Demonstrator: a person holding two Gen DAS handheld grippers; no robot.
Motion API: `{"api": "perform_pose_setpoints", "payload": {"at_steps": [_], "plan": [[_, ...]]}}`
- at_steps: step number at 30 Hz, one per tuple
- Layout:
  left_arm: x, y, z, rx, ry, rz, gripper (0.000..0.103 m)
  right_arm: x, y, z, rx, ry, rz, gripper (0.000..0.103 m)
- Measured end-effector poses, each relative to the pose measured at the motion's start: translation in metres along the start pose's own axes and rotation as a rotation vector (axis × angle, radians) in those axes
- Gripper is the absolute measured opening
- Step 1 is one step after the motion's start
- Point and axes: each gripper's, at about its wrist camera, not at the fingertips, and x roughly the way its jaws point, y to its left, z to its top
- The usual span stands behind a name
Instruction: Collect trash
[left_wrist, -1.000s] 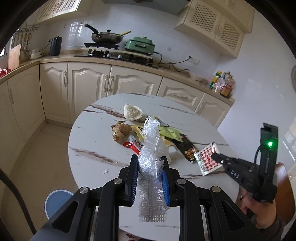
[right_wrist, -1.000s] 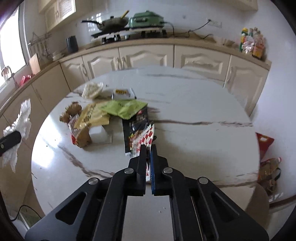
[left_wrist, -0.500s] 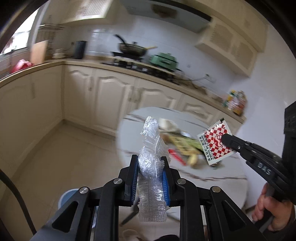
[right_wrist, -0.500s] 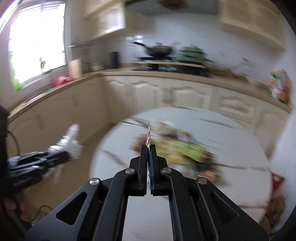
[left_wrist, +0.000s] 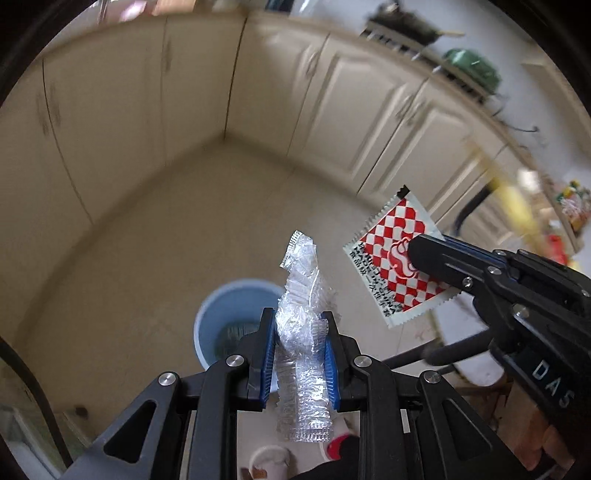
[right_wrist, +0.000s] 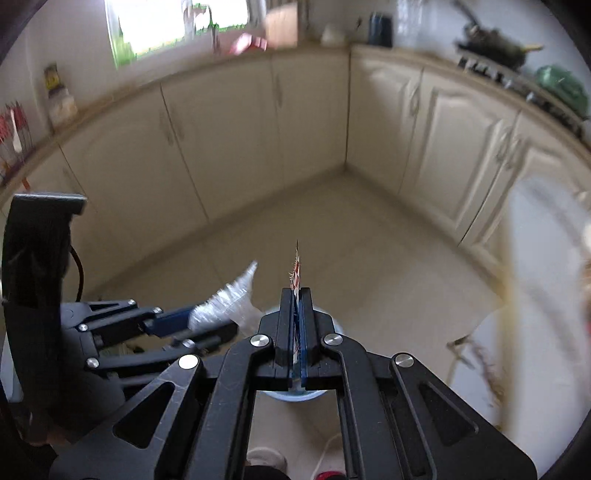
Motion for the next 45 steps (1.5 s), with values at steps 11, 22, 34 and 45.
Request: {"api": "perform_pose_setpoints", "payload": {"at_steps": [11, 22, 34, 45], "plan": [[0.15, 0.06, -0.01, -0.059, 0.249, 0.081, 0.041, 0.196, -0.061, -0.055, 0.169, 0.311, 0.101, 0.003], [0.178, 0.08, 0.032, -0.185, 0.318, 0.184, 0.053, 0.255, -0.08, -0.08, 0.194, 0.384, 0.182, 0.01], [0.067, 0.045, 0.034, -0.212, 0.205, 0.212, 0.055, 0.183, -0.035, -0.057, 0.125, 0.297, 0.132, 0.064], [-0.107, -0.033, 0.027, -0.148, -0.181, 0.312, 0.072, -0.002, 0.022, -0.014, 0.031, 0.017, 0.002, 0.094]]}}
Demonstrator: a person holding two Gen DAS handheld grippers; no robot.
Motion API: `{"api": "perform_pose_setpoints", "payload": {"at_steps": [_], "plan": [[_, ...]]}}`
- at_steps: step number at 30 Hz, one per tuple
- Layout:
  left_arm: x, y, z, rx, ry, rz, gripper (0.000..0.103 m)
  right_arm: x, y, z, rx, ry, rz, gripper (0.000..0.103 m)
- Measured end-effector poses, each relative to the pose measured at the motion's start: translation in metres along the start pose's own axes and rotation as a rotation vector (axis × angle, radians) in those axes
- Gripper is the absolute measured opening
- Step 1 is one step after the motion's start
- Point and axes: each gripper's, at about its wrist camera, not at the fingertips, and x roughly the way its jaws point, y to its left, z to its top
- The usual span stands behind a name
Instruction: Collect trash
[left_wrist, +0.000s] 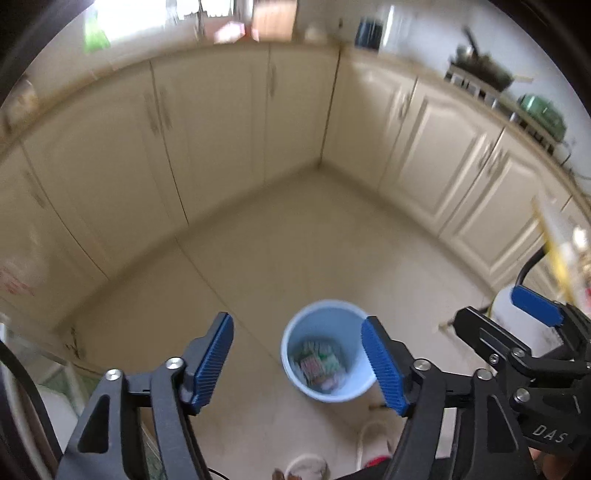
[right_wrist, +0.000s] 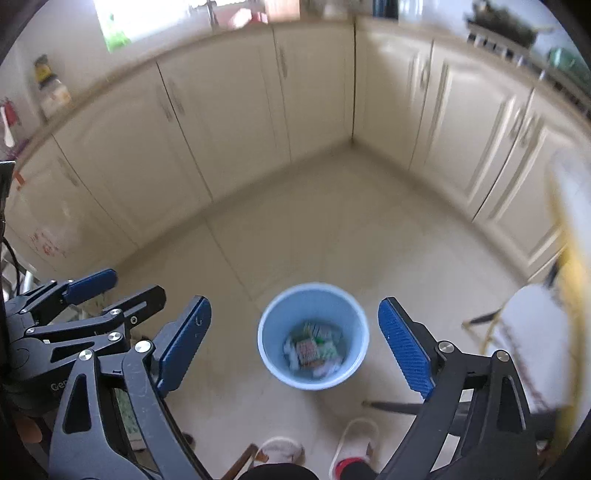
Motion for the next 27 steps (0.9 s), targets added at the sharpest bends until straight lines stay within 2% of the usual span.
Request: {"api": "perform_pose_setpoints", "payload": {"at_steps": [4, 9, 13, 17, 19, 21, 27], "plan": [[-0.062, -0.034, -0.012, 0.014, -0.14, -0.012, 0.074, -0.081, 0.013, 0.007, -0.028, -0.147, -0.072, 0.102], [-0.138, -0.082, -0.034, 0.036, -0.304, -0.038, 0.079, -0.175, 0.027, 0.001, -0.052, -0.31, -0.141, 0.102], [-0.189, -0.123, -0.065, 0.049, -0.469, -0.05, 0.088, -0.258, 0.035, -0.005, -0.06, -0.463, -0.217, 0.103], [-0.227, -0.154, -0.103, 0.064, -0.609, -0.055, 0.095, -0.324, 0.041, -0.017, -0.06, -0.564, -0.264, 0.103], [-0.242, -0.172, -0.118, 0.07, -0.68, -0.057, 0.097, -0.35, 0.046, -0.027, -0.059, -0.612, -0.277, 0.103], [-0.245, -0.185, -0.147, 0.077, -0.724, -0.051, 0.1, -0.374, 0.048, -0.038, -0.056, -0.667, -0.3, 0.103], [-0.236, -0.214, -0.202, 0.105, -0.793, -0.084, 0.101, -0.418, 0.048, -0.065, -0.035, -0.754, -0.387, 0.103]]}}
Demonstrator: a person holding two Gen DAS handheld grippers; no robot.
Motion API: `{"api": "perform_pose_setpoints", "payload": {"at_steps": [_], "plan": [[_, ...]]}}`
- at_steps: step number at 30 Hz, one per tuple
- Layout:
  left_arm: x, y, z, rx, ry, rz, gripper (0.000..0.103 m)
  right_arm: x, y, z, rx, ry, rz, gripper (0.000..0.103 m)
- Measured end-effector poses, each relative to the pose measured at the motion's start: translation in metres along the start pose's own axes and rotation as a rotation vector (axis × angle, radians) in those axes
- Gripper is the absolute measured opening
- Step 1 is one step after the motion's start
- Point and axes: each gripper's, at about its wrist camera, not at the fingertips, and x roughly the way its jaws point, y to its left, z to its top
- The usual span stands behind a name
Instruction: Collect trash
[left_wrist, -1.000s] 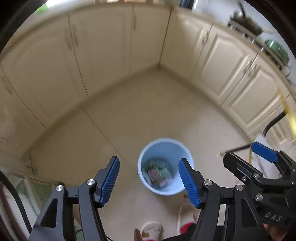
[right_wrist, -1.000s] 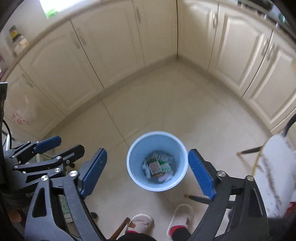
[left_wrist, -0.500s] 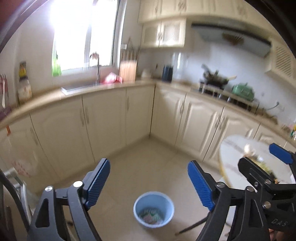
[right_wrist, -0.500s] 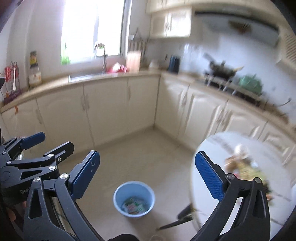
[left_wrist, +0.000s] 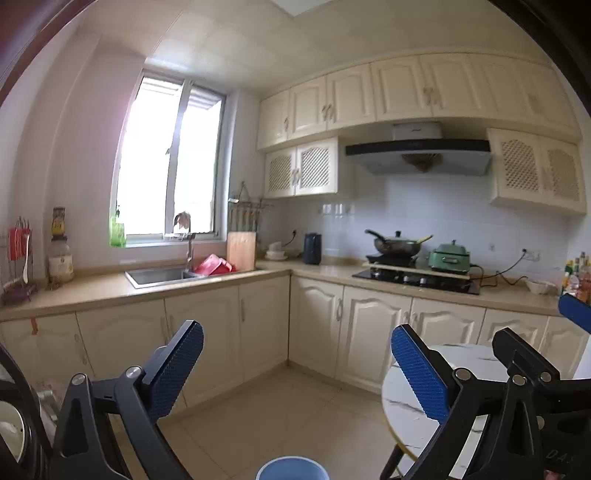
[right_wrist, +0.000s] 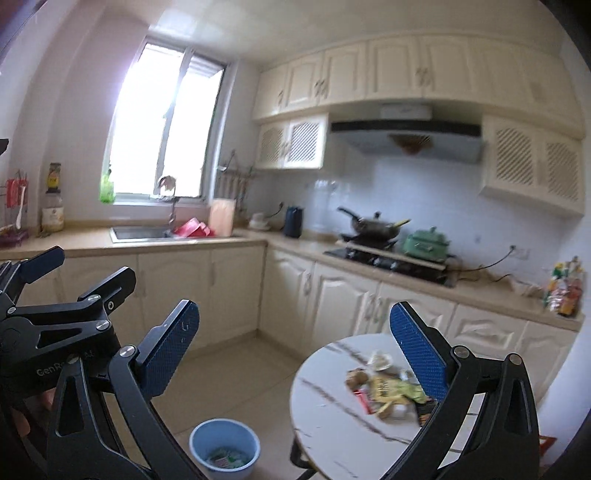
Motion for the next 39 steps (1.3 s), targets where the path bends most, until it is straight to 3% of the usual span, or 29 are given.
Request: {"api": "perform_pose_setpoints", "payload": {"at_steps": [7, 15, 30, 39], "plan": [[-0.075, 0.043, -0.037, 0.018, -0.066, -0.062, 0.102, -0.039, -0.03, 0.005, 0.046, -0.05, -0.074, 0.103], [-0.092, 0.057, -0.033, 0.028, -0.084, -0.108, 0.102, -0.07, -0.06, 0.0, 0.093, -0.089, -0.164, 0.103], [-0.043, 0.036, 0.007, 0.087, -0.025, -0.175, 0.102, -0.057, -0.1, -0.021, 0.145, -0.044, -0.205, 0.103], [0.049, 0.006, -0.011, 0.131, 0.204, -0.249, 0.102, 0.006, -0.144, -0.071, 0.21, 0.126, -0.243, 0.103]]}}
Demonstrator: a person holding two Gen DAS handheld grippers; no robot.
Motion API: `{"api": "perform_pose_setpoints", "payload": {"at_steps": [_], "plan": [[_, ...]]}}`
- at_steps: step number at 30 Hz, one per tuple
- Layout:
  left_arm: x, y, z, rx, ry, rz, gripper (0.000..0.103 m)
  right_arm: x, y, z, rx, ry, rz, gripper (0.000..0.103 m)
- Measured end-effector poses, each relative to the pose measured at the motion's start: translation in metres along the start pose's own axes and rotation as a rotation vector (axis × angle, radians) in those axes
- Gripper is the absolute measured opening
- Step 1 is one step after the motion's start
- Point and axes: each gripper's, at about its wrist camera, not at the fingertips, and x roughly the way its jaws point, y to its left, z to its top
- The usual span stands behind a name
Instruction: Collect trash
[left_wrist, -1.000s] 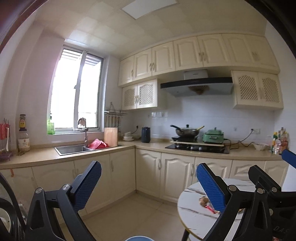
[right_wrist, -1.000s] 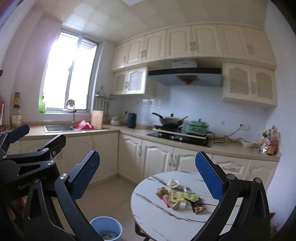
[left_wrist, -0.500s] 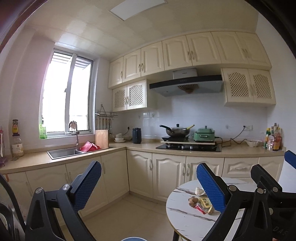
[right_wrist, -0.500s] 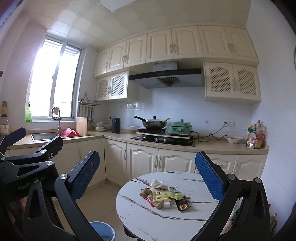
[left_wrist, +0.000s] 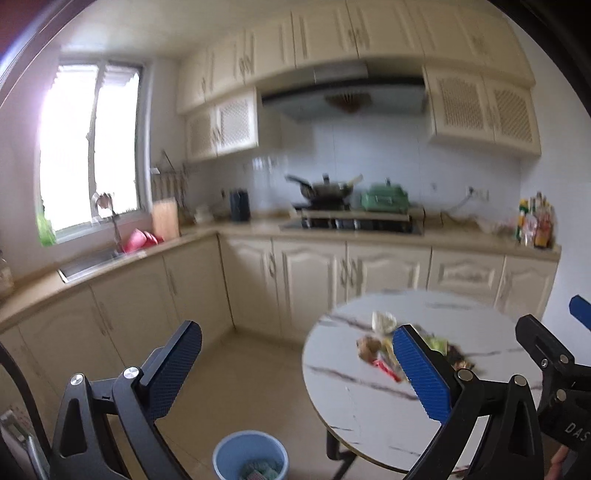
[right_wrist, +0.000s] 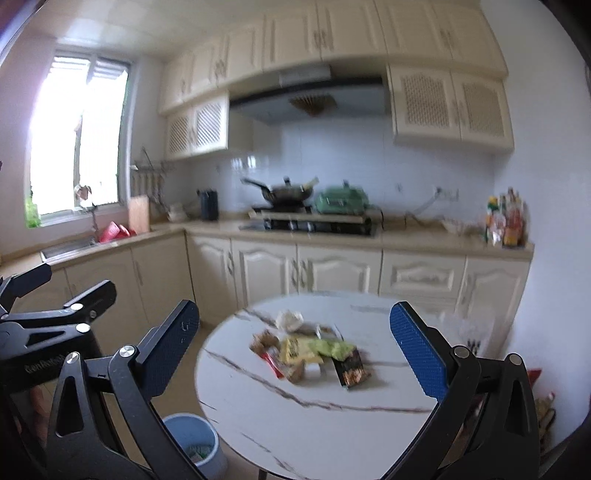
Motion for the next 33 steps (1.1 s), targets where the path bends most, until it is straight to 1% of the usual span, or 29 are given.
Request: {"api": "perform_pose_setpoints", "payload": {"at_steps": [3, 5, 8, 12, 15, 19, 22, 26, 27, 28, 29, 30, 31, 32, 33], "plan": [[0.037, -0.005, 0.003, 0.009, 0.078, -0.032, 0.102, 0.034, -0.017, -0.017, 0.016, 0.08, -0.031, 0.103], [0.069, -0.011, 0.006, 0.017, 0.148, -0.083, 0.102, 0.06, -0.031, -0.029, 0.037, 0.141, -0.042, 0.103], [0.117, -0.02, 0.009, 0.028, 0.234, -0.116, 0.102, 0.094, -0.052, -0.045, 0.062, 0.222, -0.069, 0.103], [0.182, -0.029, 0.027, 0.035, 0.329, -0.146, 0.102, 0.137, -0.076, -0.06, 0.075, 0.307, -0.097, 0.103], [0.224, -0.038, 0.036, 0.06, 0.388, -0.184, 0.102, 0.159, -0.087, -0.069, 0.079, 0.347, -0.108, 0.103], [0.279, -0.044, 0.048, 0.076, 0.457, -0.199, 0.102, 0.191, -0.101, -0.07, 0.087, 0.393, -0.105, 0.103], [0.313, -0.043, 0.053, 0.068, 0.507, -0.205, 0.101, 0.211, -0.109, -0.072, 0.091, 0.415, -0.107, 0.103], [0.347, -0.041, 0.055, 0.059, 0.556, -0.206, 0.1, 0.232, -0.117, -0.072, 0.107, 0.447, -0.095, 0.103], [0.354, -0.042, 0.054, 0.063, 0.564, -0.205, 0.097, 0.236, -0.117, -0.073, 0.107, 0.454, -0.093, 0.103], [0.36, -0.042, 0.054, 0.064, 0.573, -0.203, 0.091, 0.241, -0.118, -0.074, 0.108, 0.463, -0.091, 0.103], [0.365, -0.04, 0.054, 0.062, 0.584, -0.21, 0.08, 0.244, -0.118, -0.075, 0.109, 0.467, -0.09, 0.103], [0.37, -0.037, 0.054, 0.051, 0.598, -0.232, 0.075, 0.247, -0.118, -0.076, 0.112, 0.473, -0.084, 0.103], [0.372, -0.035, 0.055, 0.049, 0.592, -0.243, 0.075, 0.249, -0.117, -0.076, 0.114, 0.477, -0.079, 0.103], [0.373, -0.038, 0.053, 0.055, 0.587, -0.249, 0.067, 0.25, -0.116, -0.078, 0.115, 0.48, -0.073, 0.103], [0.374, -0.038, 0.054, 0.057, 0.58, -0.269, 0.057, 0.251, -0.115, -0.079, 0.114, 0.482, -0.071, 0.103]]}}
